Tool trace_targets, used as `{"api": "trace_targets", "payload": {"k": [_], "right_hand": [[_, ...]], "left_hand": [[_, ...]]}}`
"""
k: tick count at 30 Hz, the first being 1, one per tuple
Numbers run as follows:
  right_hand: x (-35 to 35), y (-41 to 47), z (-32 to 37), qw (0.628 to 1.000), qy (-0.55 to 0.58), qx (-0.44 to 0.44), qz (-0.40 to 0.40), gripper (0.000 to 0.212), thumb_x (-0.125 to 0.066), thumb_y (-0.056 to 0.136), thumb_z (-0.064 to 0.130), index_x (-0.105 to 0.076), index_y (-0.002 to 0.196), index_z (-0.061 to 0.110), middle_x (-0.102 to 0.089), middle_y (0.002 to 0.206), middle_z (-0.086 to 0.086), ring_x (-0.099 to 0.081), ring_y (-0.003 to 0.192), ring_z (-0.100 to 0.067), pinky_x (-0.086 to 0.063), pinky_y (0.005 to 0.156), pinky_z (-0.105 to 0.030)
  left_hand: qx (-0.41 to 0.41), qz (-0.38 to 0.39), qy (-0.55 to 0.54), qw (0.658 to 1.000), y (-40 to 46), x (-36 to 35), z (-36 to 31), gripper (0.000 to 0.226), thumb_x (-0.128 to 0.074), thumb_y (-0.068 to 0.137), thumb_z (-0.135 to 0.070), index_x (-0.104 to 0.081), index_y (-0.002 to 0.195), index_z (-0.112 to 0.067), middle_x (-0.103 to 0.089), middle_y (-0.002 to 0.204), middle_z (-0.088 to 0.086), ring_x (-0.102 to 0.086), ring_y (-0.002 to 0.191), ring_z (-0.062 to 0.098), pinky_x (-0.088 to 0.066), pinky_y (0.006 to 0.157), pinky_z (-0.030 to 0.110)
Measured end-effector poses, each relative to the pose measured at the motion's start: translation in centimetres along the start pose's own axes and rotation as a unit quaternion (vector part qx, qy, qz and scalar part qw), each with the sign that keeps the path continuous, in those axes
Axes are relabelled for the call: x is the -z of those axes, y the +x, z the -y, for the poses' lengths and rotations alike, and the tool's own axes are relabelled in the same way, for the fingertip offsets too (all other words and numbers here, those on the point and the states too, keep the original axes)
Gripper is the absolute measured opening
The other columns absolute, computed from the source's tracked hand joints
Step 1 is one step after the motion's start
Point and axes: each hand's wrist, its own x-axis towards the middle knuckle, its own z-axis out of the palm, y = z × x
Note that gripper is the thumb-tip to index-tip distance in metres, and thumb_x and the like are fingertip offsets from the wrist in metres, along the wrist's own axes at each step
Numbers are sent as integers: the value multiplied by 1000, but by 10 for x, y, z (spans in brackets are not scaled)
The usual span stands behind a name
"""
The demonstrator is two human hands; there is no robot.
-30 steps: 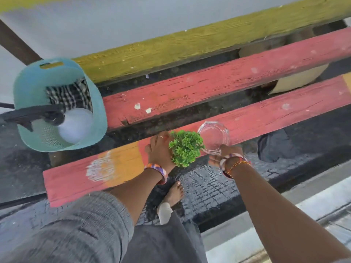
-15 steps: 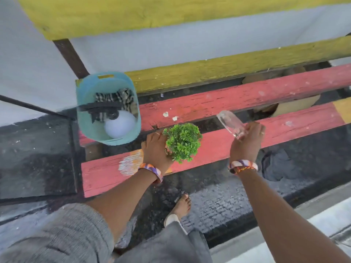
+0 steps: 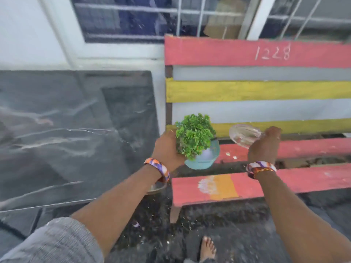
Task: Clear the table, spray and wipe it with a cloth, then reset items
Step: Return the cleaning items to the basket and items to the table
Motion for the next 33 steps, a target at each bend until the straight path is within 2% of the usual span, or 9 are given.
{"api": "trace_targets", "payload": {"k": [3, 7, 11, 14, 18, 21, 24, 27, 33], "right_hand": [[-27, -23, 43, 996, -36, 43, 70, 44, -26, 78, -15, -38, 117, 0, -52, 117, -28, -52, 103, -42, -33, 72, -38], [-61, -40, 98, 983, -64, 114, 131, 38, -32, 81, -13, -39, 116, 1, -58, 104, -29, -56, 92, -45, -29, 63, -34], [-100, -40, 145, 970, -42, 167, 169, 30, -42, 83, -7, -49, 110, 3, -63, 101, -22, -58, 90, -41, -38, 64, -35], [-145, -27, 173, 975, 11, 117, 190, 24, -46, 80, -5, -55, 97, 10, -67, 97, -21, -63, 87, -41, -51, 73, -44], [-228, 8, 201, 971, 65, -16, 228, 21, -52, 70, 4, -51, 68, 24, -67, 99, -16, -65, 90, -41, -53, 79, -54], [-279, 28, 221, 943, 33, -78, 321, 13, -55, 81, 1, -61, 90, 8, -61, 98, -15, -62, 84, -30, -57, 80, -44], [-332, 50, 236, 907, 20, -111, 406, 32, -51, 87, 1, -54, 119, 2, -60, 111, -16, -58, 81, -23, -58, 76, -32], [-369, 61, 249, 892, 25, -125, 433, 36, -47, 89, -2, -49, 125, 4, -54, 106, -10, -56, 68, -15, -54, 54, -19], [-422, 69, 267, 898, -51, -56, 433, 36, -49, 91, 1, -49, 127, -3, -57, 123, -15, -50, 62, -14, -38, 32, -8]], "left_hand": [[0, -41, -80, 996, -11, 64, 2, 51, -70, 58, -42, -59, 106, -29, -67, 108, 1, -63, 101, 19, -49, 86, 27], [41, -96, -108, 989, -7, 126, 23, 53, -81, 66, -23, -60, 113, -11, -68, 110, 6, -60, 101, 14, -37, 75, 16], [82, -151, -141, 975, 14, 176, 56, 75, -79, 50, -42, -57, 116, -14, -65, 103, 1, -60, 99, 16, -40, 81, 21], [110, -190, -119, 968, 46, 209, 86, 64, -82, 61, -33, -59, 115, -10, -67, 108, 7, -61, 107, 25, -40, 82, 25], [141, -196, -50, 969, 101, 243, 123, 46, -75, 73, -25, -61, 113, -8, -66, 114, 15, -59, 111, 30, -36, 78, 24], [164, -179, -19, 970, 142, 258, 148, 42, -74, 74, -23, -62, 111, -8, -66, 114, 15, -58, 110, 32, -37, 77, 26], [185, -175, 5, 967, 186, 267, 179, 41, -75, 73, -26, -64, 109, -9, -68, 112, 16, -60, 109, 32, -40, 78, 28], [206, -174, 3, 963, 216, 267, 206, 36, -75, 73, -23, -67, 104, -7, -70, 107, 16, -62, 105, 31, -36, 74, 23], [229, -161, -23, 960, 253, 263, 246, 49, -78, 69, -23, -62, 114, -10, -68, 114, 13, -61, 109, 27, -35, 79, 18]]}}
